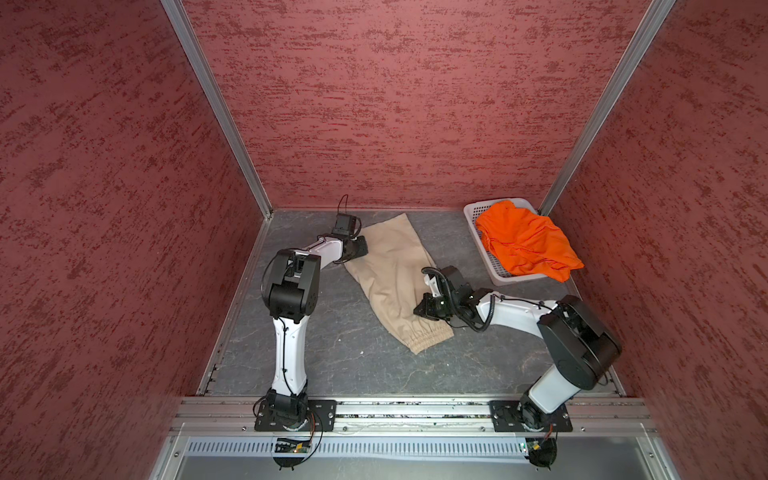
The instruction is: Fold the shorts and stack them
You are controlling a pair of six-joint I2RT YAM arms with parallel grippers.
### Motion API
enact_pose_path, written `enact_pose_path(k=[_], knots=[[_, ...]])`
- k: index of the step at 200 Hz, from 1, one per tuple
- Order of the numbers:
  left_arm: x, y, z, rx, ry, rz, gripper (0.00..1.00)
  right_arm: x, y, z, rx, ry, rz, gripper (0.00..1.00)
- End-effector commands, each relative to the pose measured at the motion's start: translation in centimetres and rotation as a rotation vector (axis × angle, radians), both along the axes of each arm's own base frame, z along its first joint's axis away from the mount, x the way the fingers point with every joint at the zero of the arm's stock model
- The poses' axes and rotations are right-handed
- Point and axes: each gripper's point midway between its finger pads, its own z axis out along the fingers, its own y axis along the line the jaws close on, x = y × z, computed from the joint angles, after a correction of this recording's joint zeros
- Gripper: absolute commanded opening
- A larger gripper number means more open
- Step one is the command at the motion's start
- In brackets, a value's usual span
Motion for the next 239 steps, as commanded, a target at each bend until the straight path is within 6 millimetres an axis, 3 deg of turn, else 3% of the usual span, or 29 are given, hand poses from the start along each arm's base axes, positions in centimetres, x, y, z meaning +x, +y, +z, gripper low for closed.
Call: enact_pose_path(k=[1,33,58,80,94,114,132,156,175,209,215,239], knots=[[0.1,1.5,-1.3,-0.027,0.067,0.091,0.31,-0.5,-2.3,-2.6,-0.023,0.063,-0.043,0.06],[-0.5,4.0,-2.9,-0.027,0.111,0.159,0.30,-3.2,-7.7,-5.8,-0.148,0.168,-0.090,0.07],[-1.1,4.7,-1.4,-0.043,0.088,0.159,0.33,-4.5,-9.8,-5.3,-0.198,0.164,-0.080,0.12],[-2.3,3.8,2.6,-0.079,0.019,0.123,0.41,-2.9,-9.7,-1.4,-0.202,0.043,-0.047,0.26],[-3.7,2.5,6.7,-0.109,-0.061,0.083,0.46,-1.0,-9.3,3.6,-0.178,-0.096,-0.046,0.32],[-6.4,-0.6,11.1,-0.151,-0.153,0.003,0.47,0.8,-7.8,9.7,-0.066,-0.236,-0.060,0.32],[-8.9,-4.4,12.8,-0.210,-0.174,-0.078,0.46,0.7,-5.3,11.6,0.056,-0.249,-0.034,0.27],[-11.0,-8.8,10.8,-0.256,-0.130,-0.142,0.38,-0.2,-2.1,10.3,0.145,-0.202,0.024,0.19],[-10.9,-9.9,7.4,-0.261,-0.065,-0.118,0.33,-0.7,-1.3,8.1,0.176,-0.149,0.033,0.15],[-8.6,-10.1,2.4,-0.218,0.006,-0.070,0.31,-2.5,-2.7,3.2,0.095,-0.057,0.036,0.14],[-8.2,-10.0,1.5,-0.212,0.019,-0.061,0.31,-3.1,-3.1,1.5,0.071,-0.014,0.034,0.14],[-6.7,-8.6,-0.6,-0.195,0.049,-0.004,0.31,-5.4,-4.4,-1.2,0.028,0.064,0.035,0.14]])
